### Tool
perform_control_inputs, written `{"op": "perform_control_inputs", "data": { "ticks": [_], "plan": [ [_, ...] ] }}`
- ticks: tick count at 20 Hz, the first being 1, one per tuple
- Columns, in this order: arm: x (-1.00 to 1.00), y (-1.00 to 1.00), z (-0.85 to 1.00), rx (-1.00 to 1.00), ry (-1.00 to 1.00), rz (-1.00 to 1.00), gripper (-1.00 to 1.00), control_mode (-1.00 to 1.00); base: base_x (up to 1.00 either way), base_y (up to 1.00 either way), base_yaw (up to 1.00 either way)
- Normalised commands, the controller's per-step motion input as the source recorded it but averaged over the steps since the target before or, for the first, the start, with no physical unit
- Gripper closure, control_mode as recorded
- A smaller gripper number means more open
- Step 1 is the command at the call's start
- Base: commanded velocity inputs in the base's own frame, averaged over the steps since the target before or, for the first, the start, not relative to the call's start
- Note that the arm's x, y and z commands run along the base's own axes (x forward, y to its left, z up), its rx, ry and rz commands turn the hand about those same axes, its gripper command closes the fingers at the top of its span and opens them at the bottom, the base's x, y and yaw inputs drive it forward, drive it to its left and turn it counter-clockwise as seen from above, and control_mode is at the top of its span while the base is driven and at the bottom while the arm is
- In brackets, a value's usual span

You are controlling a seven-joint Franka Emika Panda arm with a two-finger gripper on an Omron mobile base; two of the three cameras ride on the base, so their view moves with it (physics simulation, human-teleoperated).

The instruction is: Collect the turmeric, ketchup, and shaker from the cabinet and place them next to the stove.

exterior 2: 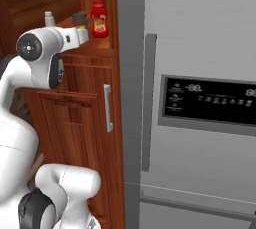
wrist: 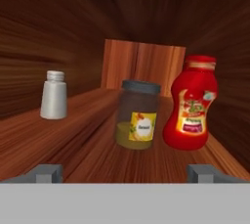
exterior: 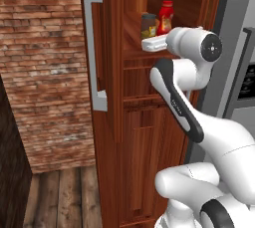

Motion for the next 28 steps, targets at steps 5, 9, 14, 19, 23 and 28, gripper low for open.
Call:
{"op": "perform_control_inputs", "data": {
  "ticks": [5, 9, 14, 19, 23, 28],
  "plan": [
    [0.31, 0.11, 0.0, 0.0, -0.01, -0.03, -1.0, -1.0, 0.0, 0.0, 0.0],
    [0.18, 0.04, 0.0, 0.02, -0.04, -0.03, -1.0, -1.0, 0.0, 0.0, 0.0],
    [0.11, -0.02, 0.0, 0.05, -0.01, -0.03, -1.0, -1.0, 0.0, 0.0, 0.0],
    [0.16, -0.01, 0.0, 0.0, 0.03, -0.02, -1.0, -1.0, 0.0, 0.0, 0.0],
    [0.24, -0.03, 0.0, 0.02, 0.0, -0.05, -1.0, -1.0, 0.0, 0.0, 0.0],
    [0.24, 0.0, 0.01, 0.03, 0.01, -0.05, -1.0, -1.0, 0.0, 0.0, 0.0]
  ]
}}
